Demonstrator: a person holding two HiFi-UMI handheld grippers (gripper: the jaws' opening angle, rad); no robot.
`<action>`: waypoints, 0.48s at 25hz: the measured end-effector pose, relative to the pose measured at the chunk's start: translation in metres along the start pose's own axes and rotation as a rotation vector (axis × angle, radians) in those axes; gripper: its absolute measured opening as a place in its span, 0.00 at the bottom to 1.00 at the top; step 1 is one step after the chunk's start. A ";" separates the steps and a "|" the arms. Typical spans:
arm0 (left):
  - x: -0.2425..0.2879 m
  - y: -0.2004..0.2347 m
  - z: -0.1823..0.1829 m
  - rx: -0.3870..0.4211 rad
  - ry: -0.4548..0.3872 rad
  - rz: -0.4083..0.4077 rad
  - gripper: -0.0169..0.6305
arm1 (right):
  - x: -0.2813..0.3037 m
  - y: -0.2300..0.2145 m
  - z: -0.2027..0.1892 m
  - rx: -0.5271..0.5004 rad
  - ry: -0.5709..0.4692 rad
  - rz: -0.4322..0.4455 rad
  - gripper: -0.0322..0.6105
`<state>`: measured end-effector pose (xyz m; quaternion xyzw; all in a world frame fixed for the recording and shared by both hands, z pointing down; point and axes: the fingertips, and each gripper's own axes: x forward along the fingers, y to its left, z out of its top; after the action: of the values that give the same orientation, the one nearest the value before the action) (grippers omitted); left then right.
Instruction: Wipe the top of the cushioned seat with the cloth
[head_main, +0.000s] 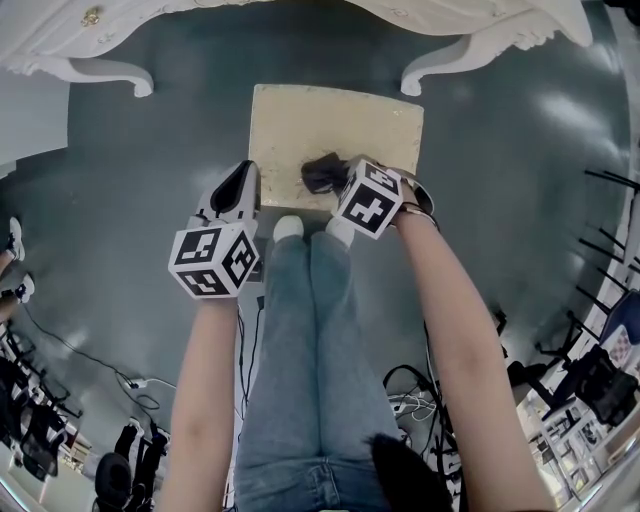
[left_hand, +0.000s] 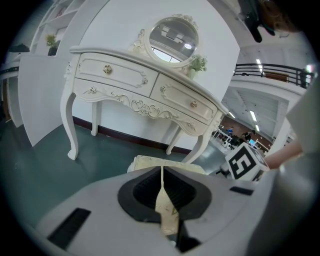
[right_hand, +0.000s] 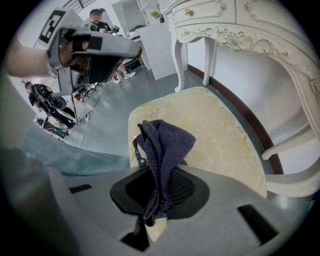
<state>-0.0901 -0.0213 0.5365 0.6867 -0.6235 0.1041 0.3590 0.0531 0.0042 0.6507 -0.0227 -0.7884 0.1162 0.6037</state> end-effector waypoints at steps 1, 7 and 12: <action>0.000 0.000 -0.001 0.000 0.000 0.000 0.05 | 0.001 0.004 -0.001 0.003 0.001 0.005 0.12; -0.003 -0.002 -0.005 -0.002 0.002 -0.003 0.05 | 0.002 0.019 -0.006 0.037 -0.014 0.013 0.12; -0.005 -0.004 -0.007 0.001 0.003 -0.007 0.05 | 0.004 0.033 -0.011 0.056 -0.027 0.032 0.12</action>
<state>-0.0853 -0.0131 0.5378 0.6886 -0.6206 0.1043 0.3602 0.0588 0.0386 0.6497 -0.0165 -0.7924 0.1481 0.5915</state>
